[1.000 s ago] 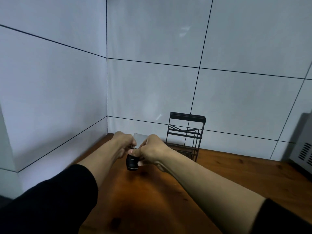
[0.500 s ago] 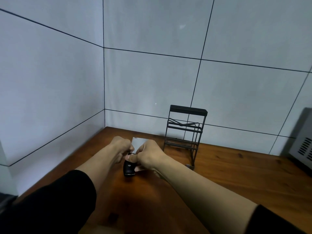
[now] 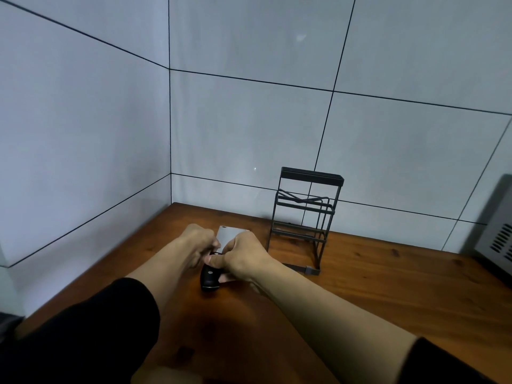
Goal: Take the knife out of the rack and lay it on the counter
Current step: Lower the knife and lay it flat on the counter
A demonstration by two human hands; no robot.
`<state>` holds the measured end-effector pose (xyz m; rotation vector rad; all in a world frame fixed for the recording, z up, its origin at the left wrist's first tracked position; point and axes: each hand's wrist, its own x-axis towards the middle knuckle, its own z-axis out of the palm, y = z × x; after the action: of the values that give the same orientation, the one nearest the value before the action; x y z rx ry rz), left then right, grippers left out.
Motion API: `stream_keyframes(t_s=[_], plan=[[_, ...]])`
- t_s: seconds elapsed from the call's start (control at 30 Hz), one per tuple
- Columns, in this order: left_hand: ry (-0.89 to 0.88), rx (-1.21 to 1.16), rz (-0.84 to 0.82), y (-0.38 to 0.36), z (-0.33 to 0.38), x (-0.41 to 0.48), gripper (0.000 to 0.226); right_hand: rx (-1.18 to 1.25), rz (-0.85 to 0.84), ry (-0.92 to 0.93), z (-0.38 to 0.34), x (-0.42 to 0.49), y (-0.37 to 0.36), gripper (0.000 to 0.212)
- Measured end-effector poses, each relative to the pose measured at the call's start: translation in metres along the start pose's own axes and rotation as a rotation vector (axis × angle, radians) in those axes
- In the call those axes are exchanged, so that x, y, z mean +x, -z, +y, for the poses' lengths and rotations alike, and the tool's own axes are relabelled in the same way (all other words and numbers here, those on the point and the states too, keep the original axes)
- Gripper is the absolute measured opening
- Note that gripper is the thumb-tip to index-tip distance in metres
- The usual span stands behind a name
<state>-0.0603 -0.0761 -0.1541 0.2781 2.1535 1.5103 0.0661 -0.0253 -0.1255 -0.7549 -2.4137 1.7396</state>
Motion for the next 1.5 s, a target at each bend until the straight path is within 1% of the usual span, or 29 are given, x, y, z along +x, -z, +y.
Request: stream_keyframes(t_s=[0.07,0.2,0.33,0.43,0.5,0.6,0.7,0.77,0.93,1.13,1.5], plan=[[0.01,-0.013,-0.008,-0.001,-0.001,0.0,0.016,0.001,0.0,-0.006,0.001,0.0,-0.001,0.036],[0.043,0.0,-0.017,0.0,-0.003,0.001,0.011,-0.002,0.008,-0.007,0.004,-0.001,-0.002,0.037],[0.063,0.082,-0.041,0.001,-0.004,0.0,0.015,-0.023,0.0,-0.021,0.007,-0.002,-0.008,0.037],[0.117,0.281,-0.041,0.0,0.0,-0.011,0.007,-0.028,-0.012,-0.067,0.011,-0.002,-0.012,0.034],[0.142,0.47,0.002,-0.004,0.004,-0.02,0.014,-0.021,-0.017,-0.1,0.014,-0.001,-0.014,0.03],[0.051,0.673,0.066,-0.011,0.008,-0.03,0.015,0.008,-0.03,-0.153,0.016,0.0,-0.018,0.026],[-0.043,0.79,0.136,-0.015,0.008,-0.031,0.031,-0.01,-0.007,-0.189,0.013,0.0,-0.019,0.019],[-0.065,0.81,0.16,-0.016,0.008,-0.03,0.036,-0.016,0.011,-0.199,0.012,-0.001,-0.017,0.014],[-0.087,0.8,0.21,-0.014,0.007,-0.031,0.037,0.012,0.05,-0.206,0.015,0.004,-0.015,0.02],[-0.134,0.778,0.204,-0.013,0.001,-0.032,0.035,0.002,0.052,-0.212,0.018,0.007,-0.019,0.017],[-0.154,0.808,0.182,-0.012,-0.005,-0.027,0.034,-0.027,0.021,-0.244,0.019,0.009,-0.02,0.012]])
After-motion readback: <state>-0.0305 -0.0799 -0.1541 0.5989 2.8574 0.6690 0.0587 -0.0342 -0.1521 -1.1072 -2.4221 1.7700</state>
